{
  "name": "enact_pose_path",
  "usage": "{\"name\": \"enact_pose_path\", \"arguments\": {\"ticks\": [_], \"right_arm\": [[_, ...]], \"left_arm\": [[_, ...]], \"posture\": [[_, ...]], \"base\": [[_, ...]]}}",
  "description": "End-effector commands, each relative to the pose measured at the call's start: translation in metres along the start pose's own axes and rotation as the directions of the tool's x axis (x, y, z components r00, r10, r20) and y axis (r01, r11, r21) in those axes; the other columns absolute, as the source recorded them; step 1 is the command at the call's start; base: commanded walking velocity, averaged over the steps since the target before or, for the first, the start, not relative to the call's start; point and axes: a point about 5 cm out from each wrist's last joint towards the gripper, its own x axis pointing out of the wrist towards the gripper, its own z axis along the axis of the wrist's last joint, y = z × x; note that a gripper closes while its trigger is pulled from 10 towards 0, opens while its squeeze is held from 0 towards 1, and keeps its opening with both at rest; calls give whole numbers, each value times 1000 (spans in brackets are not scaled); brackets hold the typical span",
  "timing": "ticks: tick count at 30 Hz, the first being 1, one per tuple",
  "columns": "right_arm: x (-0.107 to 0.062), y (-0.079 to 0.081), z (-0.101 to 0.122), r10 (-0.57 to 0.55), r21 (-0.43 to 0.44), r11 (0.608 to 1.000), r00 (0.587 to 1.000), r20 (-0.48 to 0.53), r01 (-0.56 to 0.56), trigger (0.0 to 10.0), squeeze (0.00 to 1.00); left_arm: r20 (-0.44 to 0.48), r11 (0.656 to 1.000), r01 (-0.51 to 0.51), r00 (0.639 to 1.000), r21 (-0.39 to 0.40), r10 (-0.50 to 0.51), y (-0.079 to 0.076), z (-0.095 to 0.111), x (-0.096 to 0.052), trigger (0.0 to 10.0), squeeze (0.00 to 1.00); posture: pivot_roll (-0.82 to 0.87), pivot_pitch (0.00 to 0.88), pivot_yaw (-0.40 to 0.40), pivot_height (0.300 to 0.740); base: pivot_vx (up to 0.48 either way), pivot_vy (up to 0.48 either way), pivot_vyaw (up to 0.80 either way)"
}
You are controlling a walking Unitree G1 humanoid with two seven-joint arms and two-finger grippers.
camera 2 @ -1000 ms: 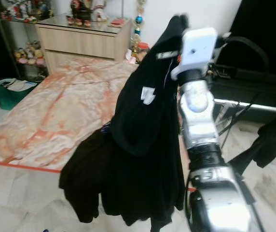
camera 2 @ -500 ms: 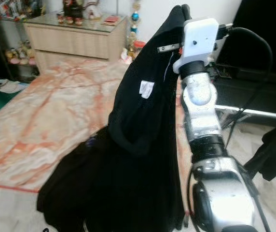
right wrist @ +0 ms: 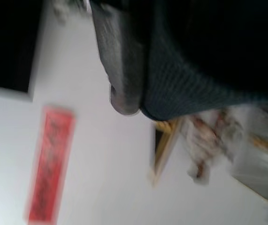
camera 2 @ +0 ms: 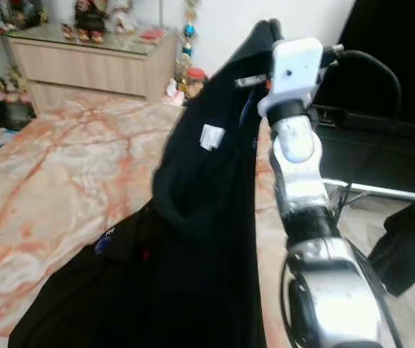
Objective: Hang hanger
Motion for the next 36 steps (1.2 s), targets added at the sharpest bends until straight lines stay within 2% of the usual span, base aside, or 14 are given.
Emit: {"name": "enact_pose_path", "arguments": {"ticks": [1,3,7,9,11,13,15,16,17,18,20,22,25,36], "right_arm": [[-3,12,-6,20,8,1000,999,-41,-19,10000,0],[-19,19,-26,21,35,999,993,-120,-17,10000,0],[-43,34,-44,42,102,995,980,-197,-23,10000,0],[-67,46,-62,61,137,990,952,-300,-20,10000,0],[-89,50,-81,55,114,993,906,-419,-7,10000,0],[-110,50,-90,45,122,992,874,-484,17,10000,0],[-117,51,-90,47,142,990,866,-498,27,10000,0],[-120,52,-89,52,151,988,863,-502,28,10000,357],[-122,52,-87,56,157,987,861,-505,28,10000,357],[-129,54,-86,73,159,987,856,-511,11,10000,1000],[-134,56,-85,82,161,987,852,-517,3,10000,1000],[-149,58,-85,89,160,987,827,-555,1,10000,1000],[-156,59,-85,87,161,987,813,-576,9,10000,1000],[-168,59,-80,88,161,987,789,-608,14,10000,1000]], "left_arm": [[-33,1000,6,999,7,-6,-2,-8,-1,10000,0],[-33,1000,5,999,4,-5,-1,-9,-1,10000,0],[-35,1000,5,999,3,-5,0,-10,-1,10000,0],[-41,1000,10,999,20,-10,0,-10,-1,10000,0],[-42,1000,12,999,23,-11,0,-11,-1,10000,0],[-43,1000,13,999,24,-12,0,-12,-2,10000,0],[-44,1000,14,999,24,-13,1,-12,-2,10000,0],[-44,1000,14,999,25,-13,1,-12,-2,10000,0],[-44,1000,14,999,25,-13,1,-12,-2,10000,0],[-44,1000,13,999,26,-12,1,-13,-2,10000,0],[-44,1000,13,999,27,-12,1,-13,-2,10000,0],[-45,999,14,999,33,-13,1,-13,-2,10000,0],[-45,999,16,999,35,-15,1,-13,-2,10000,0],[-50,999,21,999,36,-19,0,-13,-2,10000,0]], "posture": [[131,0,-87,740],[133,0,-87,740],[126,0,-82,740],[117,0,-73,740],[113,0,-70,740],[112,0,-66,740],[107,0,-65,740],[105,0,-64,740],[105,0,-64,740],[102,0,-65,740],[100,0,-67,740],[101,0,-68,740],[101,0,-69,740],[97,0,-76,740]], "base": [[0,0,0],[0,0,0],[0,0,0],[0,0,0],[0,0,0],[0,0,0],[0,0,0],[0,0,0],[0,0,0],[0,0,0],[0,0,0],[0,0,0],[0,0,0],[0,0,0]]}}
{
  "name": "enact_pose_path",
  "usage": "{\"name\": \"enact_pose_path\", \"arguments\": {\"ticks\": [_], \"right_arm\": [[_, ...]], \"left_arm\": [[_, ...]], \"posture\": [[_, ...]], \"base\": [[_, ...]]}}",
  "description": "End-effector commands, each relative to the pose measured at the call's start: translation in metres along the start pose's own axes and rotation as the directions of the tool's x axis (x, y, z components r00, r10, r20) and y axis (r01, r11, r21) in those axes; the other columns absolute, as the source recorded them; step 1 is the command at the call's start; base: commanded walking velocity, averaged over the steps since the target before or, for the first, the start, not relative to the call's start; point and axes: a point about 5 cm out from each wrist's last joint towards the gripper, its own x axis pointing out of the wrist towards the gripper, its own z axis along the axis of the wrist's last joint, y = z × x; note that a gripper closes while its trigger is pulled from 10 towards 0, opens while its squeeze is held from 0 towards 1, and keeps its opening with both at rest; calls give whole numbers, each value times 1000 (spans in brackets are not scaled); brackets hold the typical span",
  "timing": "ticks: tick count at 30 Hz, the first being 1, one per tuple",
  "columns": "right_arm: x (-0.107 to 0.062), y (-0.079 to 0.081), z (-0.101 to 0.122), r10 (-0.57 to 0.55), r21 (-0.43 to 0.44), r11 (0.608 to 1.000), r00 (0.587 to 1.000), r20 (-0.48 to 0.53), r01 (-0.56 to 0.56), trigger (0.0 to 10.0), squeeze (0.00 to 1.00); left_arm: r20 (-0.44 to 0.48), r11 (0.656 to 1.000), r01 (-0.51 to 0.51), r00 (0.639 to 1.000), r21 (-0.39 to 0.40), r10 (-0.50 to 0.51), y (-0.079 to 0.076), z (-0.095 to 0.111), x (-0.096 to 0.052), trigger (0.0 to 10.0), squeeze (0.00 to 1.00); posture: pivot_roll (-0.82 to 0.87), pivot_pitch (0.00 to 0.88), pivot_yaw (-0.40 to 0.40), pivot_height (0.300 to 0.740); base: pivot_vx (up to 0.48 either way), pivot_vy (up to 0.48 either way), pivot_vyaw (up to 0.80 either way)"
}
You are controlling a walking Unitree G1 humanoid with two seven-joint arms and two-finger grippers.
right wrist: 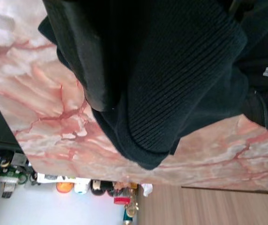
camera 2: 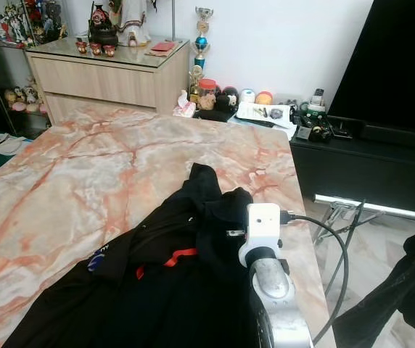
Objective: Hang hanger
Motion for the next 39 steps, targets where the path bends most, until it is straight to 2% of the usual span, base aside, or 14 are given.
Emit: {"name": "enact_pose_path", "arguments": {"ticks": [1,18,23,28,30,31,32,39], "right_arm": [[-2,-3,5,-11,-3,1000,1000,8,11,10000,1000],[-3,-5,5,-21,-8,1000,1000,-10,21,10000,1000],[-22,-24,-6,-94,-4,996,995,-32,94,10000,1000],[-31,-16,-4,27,-14,1000,1000,9,-27,10000,1000],[-31,-13,0,33,-12,999,999,27,-32,10000,318],[-31,-12,1,32,-9,999,999,31,-32,10000,318],[-30,-12,1,28,-5,1000,999,29,-28,10000,0],[-23,-7,3,37,-3,999,999,33,-37,10000,0]], "left_arm": [[-23,1000,16,1000,16,-16,-4,-5,0,10000,0],[-24,1000,20,1000,17,-20,-5,-5,0,10000,0],[-25,1000,19,1000,14,-18,-5,-5,0,10000,0],[-27,1000,22,999,21,-21,-4,-5,0,10000,0],[-26,999,24,999,21,-23,-4,-5,0,10000,0],[-25,1000,24,999,20,-24,-4,-5,0,10000,0],[-24,1000,25,999,19,-24,-4,-5,0,10000,0],[-18,1000,23,1000,11,-23,-5,-4,0,10000,0]], "posture": [[97,0,-76,740],[96,0,-82,740],[93,0,-84,740],[76,0,-77,740],[76,0,-77,740],[77,0,-78,740],[78,0,-78,740],[91,0,-84,740]], "base": [[0,0,0],[0,0,0],[0,0,0],[0,0,0],[0,0,0],[0,0,0],[0,0,0],[0,0,0]]}}
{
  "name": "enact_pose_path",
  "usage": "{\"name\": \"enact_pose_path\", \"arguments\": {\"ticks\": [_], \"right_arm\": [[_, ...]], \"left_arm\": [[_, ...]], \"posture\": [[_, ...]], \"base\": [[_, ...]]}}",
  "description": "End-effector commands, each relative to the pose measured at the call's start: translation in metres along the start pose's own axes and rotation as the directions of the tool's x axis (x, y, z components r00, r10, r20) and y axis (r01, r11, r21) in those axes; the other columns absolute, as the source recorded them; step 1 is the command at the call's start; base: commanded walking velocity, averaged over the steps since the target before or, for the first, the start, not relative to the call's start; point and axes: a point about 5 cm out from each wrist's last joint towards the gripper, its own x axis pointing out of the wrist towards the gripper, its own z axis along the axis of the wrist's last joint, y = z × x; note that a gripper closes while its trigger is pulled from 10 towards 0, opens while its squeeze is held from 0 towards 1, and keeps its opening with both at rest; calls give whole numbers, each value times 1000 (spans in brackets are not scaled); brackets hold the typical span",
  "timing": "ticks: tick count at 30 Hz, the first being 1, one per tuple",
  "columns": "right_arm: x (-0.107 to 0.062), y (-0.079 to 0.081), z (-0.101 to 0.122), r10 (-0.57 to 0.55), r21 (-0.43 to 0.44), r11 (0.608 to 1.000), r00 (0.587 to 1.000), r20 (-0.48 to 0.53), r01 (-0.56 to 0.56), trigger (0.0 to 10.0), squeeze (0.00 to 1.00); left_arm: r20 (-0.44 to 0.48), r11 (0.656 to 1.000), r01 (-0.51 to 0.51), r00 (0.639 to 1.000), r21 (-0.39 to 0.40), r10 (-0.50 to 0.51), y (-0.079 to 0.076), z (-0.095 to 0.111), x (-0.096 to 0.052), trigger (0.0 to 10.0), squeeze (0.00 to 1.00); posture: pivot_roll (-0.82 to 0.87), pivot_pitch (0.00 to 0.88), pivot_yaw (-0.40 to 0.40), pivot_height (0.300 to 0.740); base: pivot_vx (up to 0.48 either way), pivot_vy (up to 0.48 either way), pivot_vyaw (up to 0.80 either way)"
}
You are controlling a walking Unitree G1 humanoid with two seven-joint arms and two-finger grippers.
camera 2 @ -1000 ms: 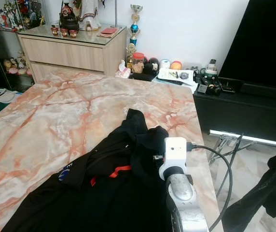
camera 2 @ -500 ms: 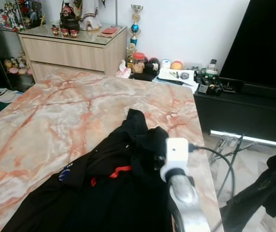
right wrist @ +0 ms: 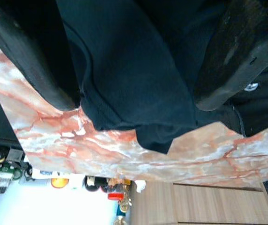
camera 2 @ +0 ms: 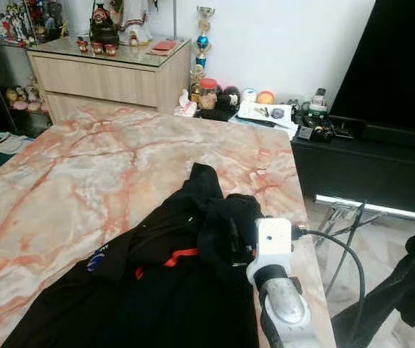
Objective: Hang hanger
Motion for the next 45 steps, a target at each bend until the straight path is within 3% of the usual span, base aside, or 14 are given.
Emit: {"name": "enact_pose_path", "arguments": {"ticks": [1,10,17,45], "right_arm": [[2,0,1,0,-3,1000,1000,2,0,10000,0],[5,1,-1,-1,-12,1000,1000,-5,1,10000,0],[10,6,-1,16,-7,1000,1000,-11,-16,10000,0],[13,0,-2,-21,-9,1000,1000,-4,21,10000,0]], "left_arm": [[-15,1000,17,1000,1,-17,-5,-4,0,10000,0],[-18,1000,22,1000,0,-21,-6,-4,0,10000,0],[-16,1000,22,1000,-1,-22,-6,-4,0,10000,0],[-12,1000,24,1000,-1,-24,-6,-3,1,10000,0]], "posture": [[91,0,-84,740],[85,0,-82,740],[91,0,-84,740],[89,0,-84,740]], "base": [[0,0,0],[0,0,0],[-248,0,0],[-280,0,0]]}}
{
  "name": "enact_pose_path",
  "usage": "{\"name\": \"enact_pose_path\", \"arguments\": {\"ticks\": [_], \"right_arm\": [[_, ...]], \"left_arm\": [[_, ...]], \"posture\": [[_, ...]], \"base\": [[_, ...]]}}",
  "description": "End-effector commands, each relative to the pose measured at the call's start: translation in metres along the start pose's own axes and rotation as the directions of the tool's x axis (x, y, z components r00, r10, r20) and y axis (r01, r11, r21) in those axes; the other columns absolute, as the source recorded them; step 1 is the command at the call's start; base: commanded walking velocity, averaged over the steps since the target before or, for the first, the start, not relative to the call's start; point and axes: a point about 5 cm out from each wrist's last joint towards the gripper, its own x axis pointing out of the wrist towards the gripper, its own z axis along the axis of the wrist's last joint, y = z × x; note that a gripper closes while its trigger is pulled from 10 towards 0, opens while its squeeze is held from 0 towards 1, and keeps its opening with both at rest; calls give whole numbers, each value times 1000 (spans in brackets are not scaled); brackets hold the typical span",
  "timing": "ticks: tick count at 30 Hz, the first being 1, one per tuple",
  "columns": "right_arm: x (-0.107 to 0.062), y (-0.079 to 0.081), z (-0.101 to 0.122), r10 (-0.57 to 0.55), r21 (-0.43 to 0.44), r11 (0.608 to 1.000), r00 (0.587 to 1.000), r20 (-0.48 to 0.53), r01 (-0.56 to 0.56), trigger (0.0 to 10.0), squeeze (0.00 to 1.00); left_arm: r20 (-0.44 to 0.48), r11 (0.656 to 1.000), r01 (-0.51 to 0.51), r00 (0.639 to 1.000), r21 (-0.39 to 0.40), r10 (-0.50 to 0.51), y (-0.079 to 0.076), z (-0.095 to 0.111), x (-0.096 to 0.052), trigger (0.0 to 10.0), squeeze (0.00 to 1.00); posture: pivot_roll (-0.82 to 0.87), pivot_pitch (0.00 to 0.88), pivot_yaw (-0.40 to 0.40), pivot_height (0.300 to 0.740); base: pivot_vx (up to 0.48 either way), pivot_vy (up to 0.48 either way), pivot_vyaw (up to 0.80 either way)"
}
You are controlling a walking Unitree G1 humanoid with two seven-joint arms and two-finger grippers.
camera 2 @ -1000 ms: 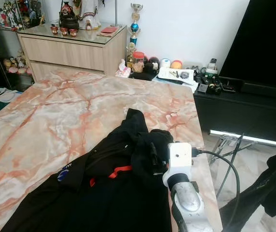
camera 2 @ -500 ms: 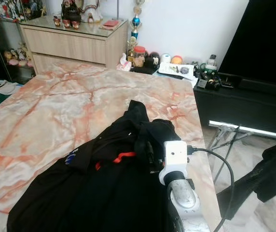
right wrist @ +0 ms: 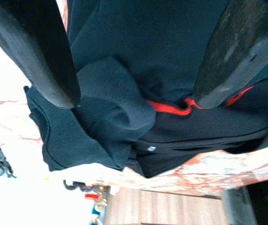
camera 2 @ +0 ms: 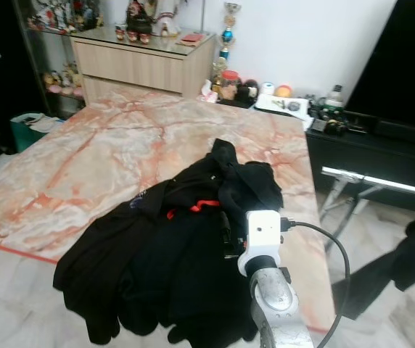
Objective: Hang hanger
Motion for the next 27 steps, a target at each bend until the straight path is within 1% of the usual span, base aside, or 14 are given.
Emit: {"name": "enact_pose_path", "arguments": {"ticks": [1,10,12,13,14,18,19,20,21,22,23,24,26,27], "right_arm": [[-1,-7,-2,-32,-6,999,999,-5,31,10000,0],[-3,-15,-5,-74,-8,997,997,-14,74,10000,0],[-5,-23,-8,-110,-4,994,994,-19,110,10000,0],[-5,-23,-8,-110,-4,994,994,-19,110,10000,0],[-7,-31,-9,-142,8,990,990,-22,142,10000,0],[-11,-47,-14,-194,15,981,980,-36,194,10000,0],[-11,-47,-14,-194,15,981,980,-36,194,10000,0],[-13,-53,-17,-211,14,977,976,-46,212,10000,0],[-19,-68,-26,-258,12,966,963,-72,259,10000,0],[-19,-68,-26,-258,12,966,963,-72,259,10000,0],[-22,-76,-30,-285,9,958,955,-85,287,10000,0],[-29,-92,-40,-341,12,939,933,-113,344,10000,0],[-31,-96,-43,-356,15,933,927,-122,360,10000,0],[-41,-114,-65,-412,8,907,891,-189,421,10000,0]], "left_arm": [[-48,1000,16,999,-7,-17,-7,-14,-1,10000,0],[-48,1000,17,999,-6,-17,-7,-15,-1,10000,0],[-48,1000,16,999,-5,-17,-7,-15,-1,10000,0],[-48,1000,16,999,-5,-17,-7,-15,-1,10000,0],[-49,1000,16,999,-5,-16,-7,-15,-1,10000,0],[-51,1000,18,999,-2,-18,-7,-15,-1,10000,0],[-51,1000,18,999,-2,-18,-7,-15,-1,10000,0],[-52,1000,18,998,0,-18,-7,-15,-1,10000,0],[-53,1000,15,998,3,-15,-7,-15,-1,10000,0],[-53,1000,15,998,3,-15,-7,-15,-1,10000,0],[-54,1000,14,998,4,-13,-7,-15,-1,10000,0],[-54,1000,11,998,4,-11,-7,-15,-1,10000,0],[-53,1000,11,999,3,-11,-7,-15,-1,10000,0],[-54,1000,12,998,4,-12,-7,-15,-1,10000,0]], "posture": [[89,0,-84,740],[91,0,-85,740],[90,0,-85,740],[90,0,-85,740],[89,0,-85,740],[85,0,-83,740],[85,0,-83,740],[88,0,-86,740],[89,0,-87,740],[89,0,-87,740],[89,0,-87,740],[85,0,-87,740],[84,0,-85,740],[81,0,-85,740]], "base": [[-281,0,0],[-281,0,0],[-281,0,0],[-281,0,0],[-281,0,0],[-283,0,0],[-277,0,0],[-262,0,0],[0,0,0],[0,0,0],[0,0,0],[0,0,0],[0,0,0],[0,0,0]]}}
